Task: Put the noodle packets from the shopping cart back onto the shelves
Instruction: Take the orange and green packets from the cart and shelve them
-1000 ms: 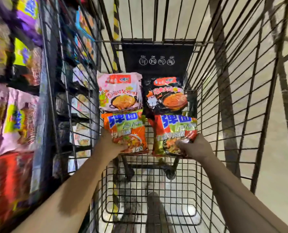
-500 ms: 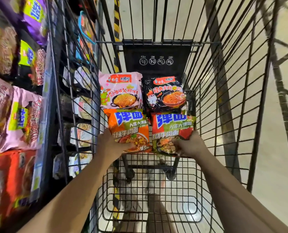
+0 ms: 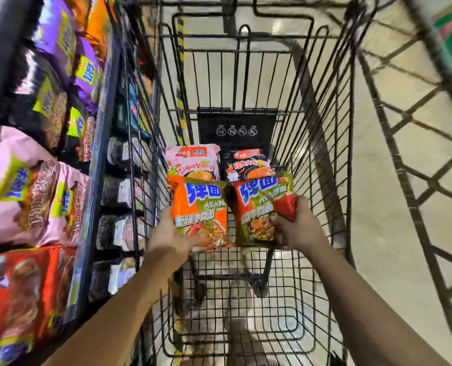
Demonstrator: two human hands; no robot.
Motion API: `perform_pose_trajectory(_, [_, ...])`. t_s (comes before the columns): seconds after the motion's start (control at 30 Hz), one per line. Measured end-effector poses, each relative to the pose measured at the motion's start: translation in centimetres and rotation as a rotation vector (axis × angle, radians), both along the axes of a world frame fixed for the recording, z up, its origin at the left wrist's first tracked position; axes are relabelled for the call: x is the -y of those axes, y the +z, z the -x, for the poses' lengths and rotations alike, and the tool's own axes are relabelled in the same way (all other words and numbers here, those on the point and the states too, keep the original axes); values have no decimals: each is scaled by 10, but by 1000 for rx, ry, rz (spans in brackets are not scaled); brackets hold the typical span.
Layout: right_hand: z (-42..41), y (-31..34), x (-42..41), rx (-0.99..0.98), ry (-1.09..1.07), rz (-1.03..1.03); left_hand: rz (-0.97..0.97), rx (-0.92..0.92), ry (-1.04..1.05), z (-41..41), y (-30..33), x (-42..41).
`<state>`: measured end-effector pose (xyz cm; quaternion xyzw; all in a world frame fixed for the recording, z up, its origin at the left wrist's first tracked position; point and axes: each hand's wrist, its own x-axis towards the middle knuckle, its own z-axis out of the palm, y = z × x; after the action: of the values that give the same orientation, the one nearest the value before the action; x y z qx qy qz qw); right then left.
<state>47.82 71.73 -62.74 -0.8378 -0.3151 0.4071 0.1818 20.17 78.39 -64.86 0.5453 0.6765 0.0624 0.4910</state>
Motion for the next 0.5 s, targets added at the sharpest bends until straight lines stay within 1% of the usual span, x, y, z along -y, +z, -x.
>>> perform_pose_trajectory(0.13, [-2, 60, 3, -46, -65, -97, -155, 123, -9, -4, 69, -1])
perform_pose_trajectory(0.2, [-4, 95, 7, -42, -93, -154, -238, 145, -13, -4, 100, -4])
perform_pose_trajectory(0.3, [-7, 147, 13, -16, -107, -247, -283, 218, -1, -5, 146, -9])
perform_pose_trajectory(0.4, [-9, 203, 24, 23, -120, -312, -345, 305, -28, -9, 207, -8])
perform_pose_trajectory(0.5, [-13, 251, 34, 16, -139, -383, -370, 394, -38, -5, 260, 1])
